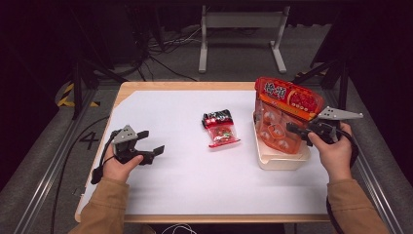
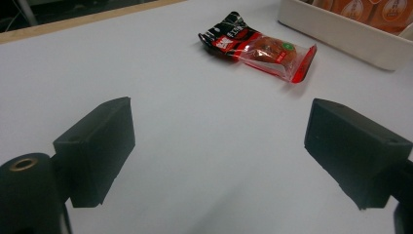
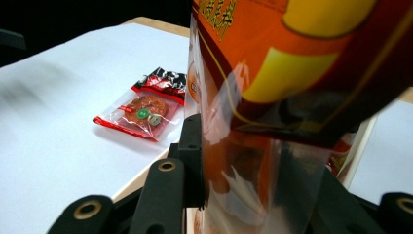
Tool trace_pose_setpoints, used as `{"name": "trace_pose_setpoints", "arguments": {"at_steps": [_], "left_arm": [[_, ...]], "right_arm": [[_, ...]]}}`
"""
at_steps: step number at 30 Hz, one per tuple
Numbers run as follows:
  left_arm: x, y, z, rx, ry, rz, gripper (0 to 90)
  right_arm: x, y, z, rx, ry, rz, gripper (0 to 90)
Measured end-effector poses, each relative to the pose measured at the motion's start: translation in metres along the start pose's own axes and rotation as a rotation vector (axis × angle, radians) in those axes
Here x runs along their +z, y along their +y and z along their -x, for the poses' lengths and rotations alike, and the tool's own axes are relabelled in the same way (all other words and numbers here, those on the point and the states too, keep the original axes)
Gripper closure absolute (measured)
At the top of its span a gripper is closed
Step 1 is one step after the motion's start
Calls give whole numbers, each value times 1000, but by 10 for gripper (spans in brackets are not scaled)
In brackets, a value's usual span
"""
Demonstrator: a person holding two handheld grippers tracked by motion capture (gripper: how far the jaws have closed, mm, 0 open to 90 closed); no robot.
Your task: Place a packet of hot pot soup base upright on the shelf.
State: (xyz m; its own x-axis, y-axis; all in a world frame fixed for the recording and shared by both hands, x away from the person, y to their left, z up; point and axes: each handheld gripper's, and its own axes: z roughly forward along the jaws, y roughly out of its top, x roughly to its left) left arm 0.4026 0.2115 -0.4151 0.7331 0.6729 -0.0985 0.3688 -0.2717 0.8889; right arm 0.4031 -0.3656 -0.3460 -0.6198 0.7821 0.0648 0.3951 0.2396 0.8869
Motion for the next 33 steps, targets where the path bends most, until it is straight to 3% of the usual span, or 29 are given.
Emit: {"name": "trace_pose_setpoints", "arguments": {"at_steps": [14, 24, 29, 33], "left_arm": [[1, 0, 0, 1, 0, 1, 119], [-1, 0, -1, -5, 3, 3, 119], [-2, -2, -2, -9, 5, 2, 119], [-1, -2, -2, -14, 5, 1, 119]], "right_arm": [[-1, -14, 2, 17, -12, 29, 702], [-3, -17, 10, 62, -33, 35, 696], [-6, -15, 12, 83, -49, 31, 659], [-8, -14, 11, 69, -77, 43, 537]]}}
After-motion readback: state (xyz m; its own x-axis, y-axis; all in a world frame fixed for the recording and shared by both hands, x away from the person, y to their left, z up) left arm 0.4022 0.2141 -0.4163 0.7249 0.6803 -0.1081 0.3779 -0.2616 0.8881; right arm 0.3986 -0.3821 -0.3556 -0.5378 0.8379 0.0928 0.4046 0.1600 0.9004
